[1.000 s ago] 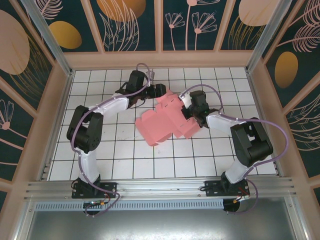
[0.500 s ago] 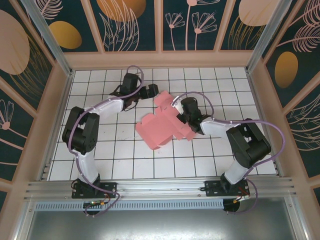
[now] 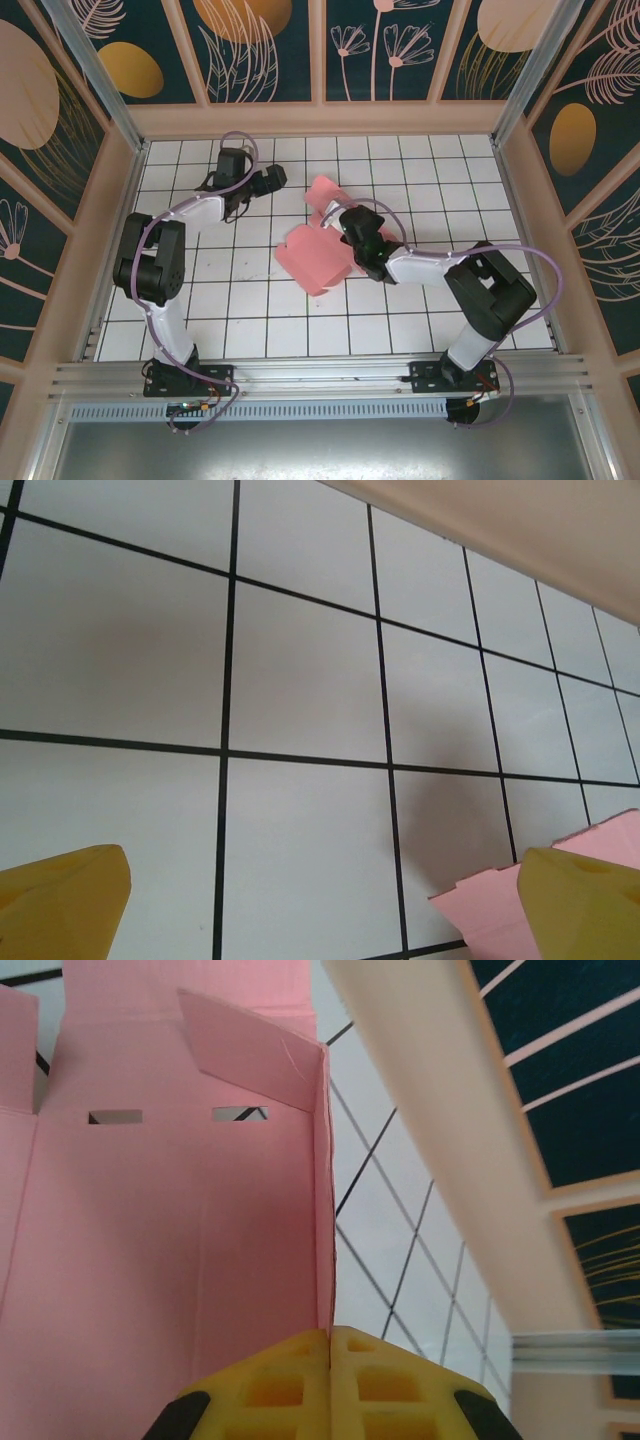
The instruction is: Fold the paper box
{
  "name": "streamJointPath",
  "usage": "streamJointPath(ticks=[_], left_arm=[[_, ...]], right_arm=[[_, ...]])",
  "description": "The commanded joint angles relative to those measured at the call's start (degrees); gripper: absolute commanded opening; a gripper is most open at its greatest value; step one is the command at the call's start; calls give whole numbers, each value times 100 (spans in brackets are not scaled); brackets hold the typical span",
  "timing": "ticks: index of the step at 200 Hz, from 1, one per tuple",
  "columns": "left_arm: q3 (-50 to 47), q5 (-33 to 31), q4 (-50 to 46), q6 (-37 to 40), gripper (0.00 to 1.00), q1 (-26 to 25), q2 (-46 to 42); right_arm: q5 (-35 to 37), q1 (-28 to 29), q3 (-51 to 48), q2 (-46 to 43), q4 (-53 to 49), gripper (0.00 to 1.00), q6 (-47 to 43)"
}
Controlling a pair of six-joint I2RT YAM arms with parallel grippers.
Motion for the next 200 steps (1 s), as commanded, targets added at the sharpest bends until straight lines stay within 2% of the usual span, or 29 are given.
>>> streamJointPath(ticks=[1,73,101,159,200], left_arm=[[-33,97,232,-14,99,93,-59],[-177,217,362,4,99,305,-25],[-141,264,345,-20,99,340,36],[-124,447,380,-33,99,359,186],[-23,661,388,53,99,358,335]], right_arm=[[537,230,-128,-76,931,0,-795],[749,841,-598,177,2596,0,-2192],[681,932,-758,338,2772,0,-2332],[966,1112,-933,971,3898,0,-2743],[1008,1152,-1020,1009,3928,0,-2663]])
